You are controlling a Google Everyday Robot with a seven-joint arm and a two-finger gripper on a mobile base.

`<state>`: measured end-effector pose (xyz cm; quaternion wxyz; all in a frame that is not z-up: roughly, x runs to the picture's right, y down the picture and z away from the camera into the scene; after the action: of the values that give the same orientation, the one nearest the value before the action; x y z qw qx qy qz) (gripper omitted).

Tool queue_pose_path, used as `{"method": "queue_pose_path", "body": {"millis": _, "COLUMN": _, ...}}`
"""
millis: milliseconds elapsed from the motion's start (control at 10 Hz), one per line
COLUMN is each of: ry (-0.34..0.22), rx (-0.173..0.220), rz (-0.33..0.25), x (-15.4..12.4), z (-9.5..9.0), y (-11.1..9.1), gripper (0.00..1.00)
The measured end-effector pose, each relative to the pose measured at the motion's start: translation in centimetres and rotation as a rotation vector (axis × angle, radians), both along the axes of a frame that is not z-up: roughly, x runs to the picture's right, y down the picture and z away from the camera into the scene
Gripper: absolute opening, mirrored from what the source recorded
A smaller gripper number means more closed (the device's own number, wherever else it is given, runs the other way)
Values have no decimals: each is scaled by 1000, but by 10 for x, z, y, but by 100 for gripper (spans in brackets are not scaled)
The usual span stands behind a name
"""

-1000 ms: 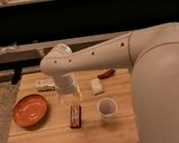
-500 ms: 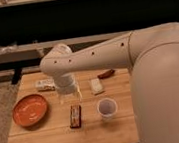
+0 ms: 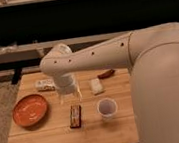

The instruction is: Drag the ceramic bowl in a circle

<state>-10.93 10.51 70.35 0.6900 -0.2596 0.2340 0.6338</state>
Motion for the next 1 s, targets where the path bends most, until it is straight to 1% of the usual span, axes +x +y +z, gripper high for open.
{"method": "queue_pose_path", "body": {"millis": 100, "ry": -8, "rx": -1, "rz": -8, "x": -12, "z": 1, "y": 2, "gripper": 65}}
{"method": "queue_pose_path", "body": {"millis": 300, "ry": -26, "rx": 4, "rz": -22, "x": -39, "z": 9, "y": 1, "gripper": 65}}
{"method": "queue_pose_path", "body": {"millis": 500, "ry": -49, "rx": 0, "rz": -39, "x": -71, "z": 22, "y": 0, "gripper": 65}}
{"method": "queue_pose_path", "body": {"millis": 800, "ry": -72, "rx": -10, "rz": -61, "x": -97, "z": 40, "y": 2, "gripper": 65}}
{"method": "queue_pose_path", "body": {"millis": 1000, "ry": -93, "rx": -14, "rz": -80, "x": -121, "z": 51, "y": 4, "gripper": 65}}
